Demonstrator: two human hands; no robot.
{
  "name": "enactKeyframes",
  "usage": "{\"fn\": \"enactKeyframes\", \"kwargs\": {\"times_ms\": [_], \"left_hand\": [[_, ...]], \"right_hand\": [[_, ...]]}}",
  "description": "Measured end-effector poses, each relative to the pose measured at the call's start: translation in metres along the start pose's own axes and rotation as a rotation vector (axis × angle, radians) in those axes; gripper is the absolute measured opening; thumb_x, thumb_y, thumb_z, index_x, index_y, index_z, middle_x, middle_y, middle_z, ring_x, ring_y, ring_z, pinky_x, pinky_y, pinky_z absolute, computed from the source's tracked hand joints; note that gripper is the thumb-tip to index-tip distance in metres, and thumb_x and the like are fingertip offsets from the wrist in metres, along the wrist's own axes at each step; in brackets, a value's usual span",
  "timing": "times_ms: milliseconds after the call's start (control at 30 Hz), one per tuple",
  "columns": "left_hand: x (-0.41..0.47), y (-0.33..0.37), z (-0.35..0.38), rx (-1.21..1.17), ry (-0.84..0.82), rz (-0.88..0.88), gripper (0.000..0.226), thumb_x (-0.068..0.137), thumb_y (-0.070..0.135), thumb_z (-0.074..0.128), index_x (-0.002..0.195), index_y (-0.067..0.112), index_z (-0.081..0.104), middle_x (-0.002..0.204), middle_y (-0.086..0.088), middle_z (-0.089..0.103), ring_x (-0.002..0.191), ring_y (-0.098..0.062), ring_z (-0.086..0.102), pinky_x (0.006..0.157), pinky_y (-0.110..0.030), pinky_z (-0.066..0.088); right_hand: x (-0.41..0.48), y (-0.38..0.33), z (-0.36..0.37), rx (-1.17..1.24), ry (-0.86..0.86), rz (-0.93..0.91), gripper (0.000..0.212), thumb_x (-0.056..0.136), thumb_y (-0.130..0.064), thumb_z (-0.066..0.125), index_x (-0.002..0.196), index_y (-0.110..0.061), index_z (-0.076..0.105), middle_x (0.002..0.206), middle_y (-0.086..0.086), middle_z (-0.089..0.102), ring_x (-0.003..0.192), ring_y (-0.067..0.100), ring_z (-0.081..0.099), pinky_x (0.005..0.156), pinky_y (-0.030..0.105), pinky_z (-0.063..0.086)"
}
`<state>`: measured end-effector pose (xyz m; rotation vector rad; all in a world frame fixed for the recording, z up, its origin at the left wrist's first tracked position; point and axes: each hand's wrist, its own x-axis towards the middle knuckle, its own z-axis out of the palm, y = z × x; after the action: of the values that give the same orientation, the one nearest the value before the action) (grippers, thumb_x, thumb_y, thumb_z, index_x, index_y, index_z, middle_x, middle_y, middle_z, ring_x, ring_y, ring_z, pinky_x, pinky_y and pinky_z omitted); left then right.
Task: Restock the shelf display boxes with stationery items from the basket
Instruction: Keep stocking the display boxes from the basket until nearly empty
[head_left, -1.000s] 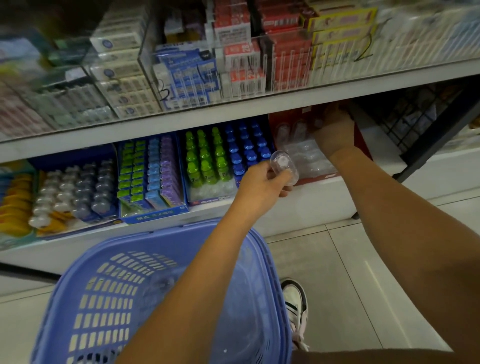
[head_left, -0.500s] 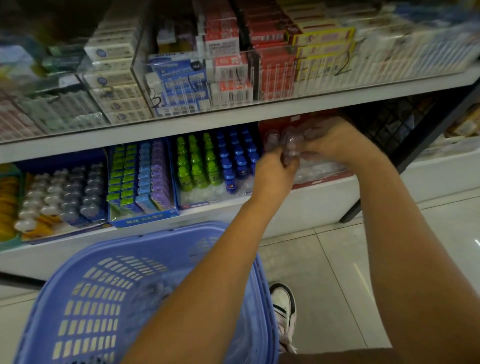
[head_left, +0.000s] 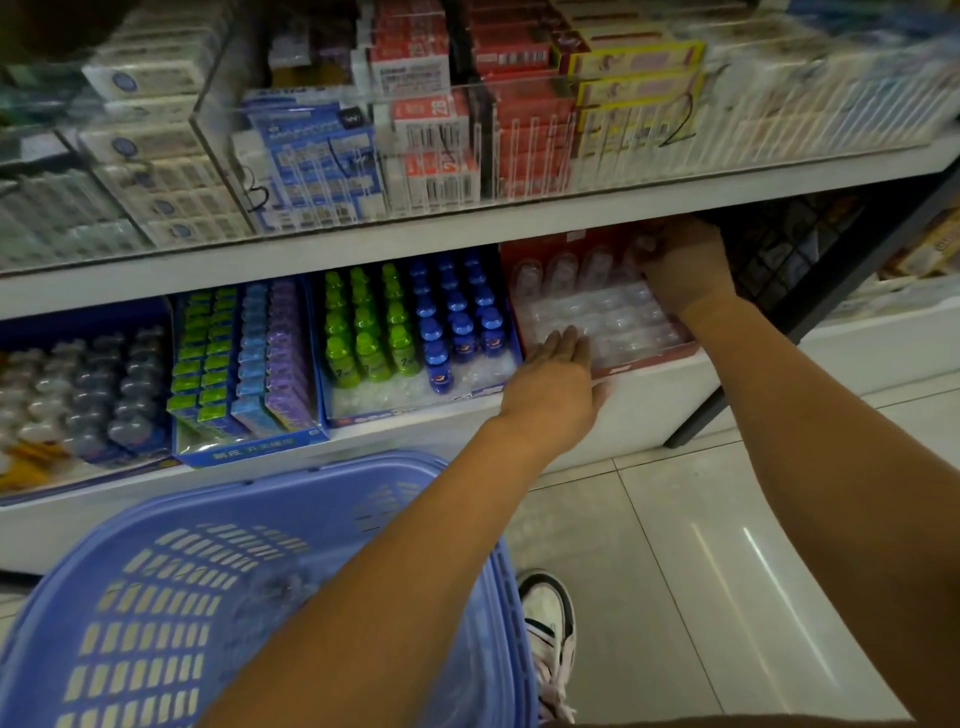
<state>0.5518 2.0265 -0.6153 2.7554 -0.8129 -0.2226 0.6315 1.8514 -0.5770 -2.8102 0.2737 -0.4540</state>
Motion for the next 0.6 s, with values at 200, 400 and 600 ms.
{"fn": "enactKeyframes", "kwargs": {"times_ms": [200,400,600], "left_hand": [[-0.001,0.002,0.003,0.022,-0.001,-0.011,0.065,0.101,0.04,0.034,0.15,0.004,0.012,0.159,-0.014,0.01,0.147,-0.026,0.01,0.12,-0.035,0.011],[0.0,0.003,-0.002,0.003,-0.04,-0.012,0.066,0.101,0.039,0.034,0.151,0.003,0.01,0.16,-0.013,0.007,0.148,-0.026,0.007,0.121,-0.034,0.009],[-0.061,-0.007,-0.017,-0.47,0.271,-0.025,0.035,0.096,0.026,0.05,0.128,0.01,0.054,0.131,-0.011,0.055,0.119,-0.024,0.052,0.098,-0.034,0.043]], "right_hand": [[0.005,-0.001,-0.003,-0.131,-0.057,-0.033,0.025,0.091,-0.014,0.05,0.104,0.005,0.061,0.111,0.027,0.061,0.107,0.041,0.055,0.092,0.039,0.043],[0.008,-0.018,0.003,-0.356,-0.197,0.003,0.027,0.098,-0.009,0.043,0.118,0.005,0.054,0.125,0.026,0.054,0.119,0.04,0.049,0.1,0.043,0.038],[-0.023,-0.054,-0.018,-0.377,-0.342,0.003,0.041,0.099,-0.026,0.042,0.13,0.0,0.048,0.134,0.023,0.049,0.124,0.038,0.045,0.106,0.042,0.036]]}}
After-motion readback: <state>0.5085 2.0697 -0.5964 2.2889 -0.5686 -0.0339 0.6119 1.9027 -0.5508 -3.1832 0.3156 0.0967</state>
